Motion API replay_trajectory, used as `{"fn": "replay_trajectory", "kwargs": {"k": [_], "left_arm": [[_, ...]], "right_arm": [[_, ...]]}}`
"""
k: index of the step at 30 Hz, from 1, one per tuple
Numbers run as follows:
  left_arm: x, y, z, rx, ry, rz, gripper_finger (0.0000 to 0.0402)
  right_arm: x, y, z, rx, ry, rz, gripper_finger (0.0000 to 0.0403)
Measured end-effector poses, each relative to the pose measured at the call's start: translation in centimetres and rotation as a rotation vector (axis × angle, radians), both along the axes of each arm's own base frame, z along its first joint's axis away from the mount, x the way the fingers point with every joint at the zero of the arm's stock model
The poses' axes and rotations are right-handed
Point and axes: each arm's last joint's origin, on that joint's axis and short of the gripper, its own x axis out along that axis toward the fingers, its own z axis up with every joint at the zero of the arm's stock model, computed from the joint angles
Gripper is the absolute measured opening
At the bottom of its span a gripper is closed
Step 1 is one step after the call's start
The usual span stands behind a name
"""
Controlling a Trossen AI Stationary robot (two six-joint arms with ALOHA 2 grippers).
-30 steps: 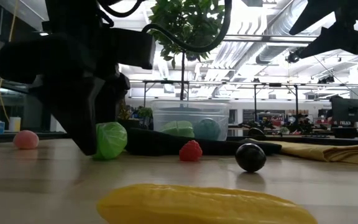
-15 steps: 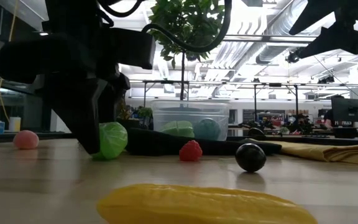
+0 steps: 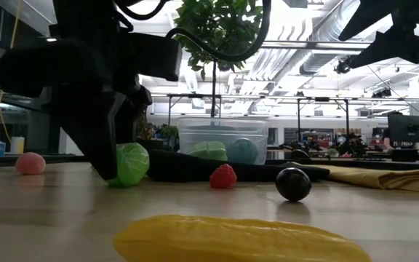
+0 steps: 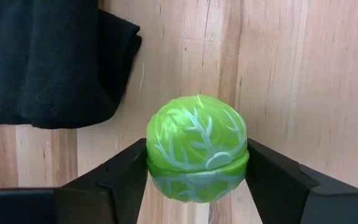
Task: Pick and placing Produce into tupperware
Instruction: Put the cabbage into the transparent bin
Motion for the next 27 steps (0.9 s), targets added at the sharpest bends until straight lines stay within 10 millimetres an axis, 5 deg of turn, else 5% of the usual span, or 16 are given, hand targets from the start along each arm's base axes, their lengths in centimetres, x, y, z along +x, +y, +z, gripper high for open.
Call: {"fn": "replay_trajectory", "kwargs": {"k": [27], "left_arm": [[-0.02,-0.04,0.02,-0.010,0.003,-0.004,0.0236]], "right_arm": [[0.00,0.00,0.00,0.000,-0.001,0.000,0.0261]]}}
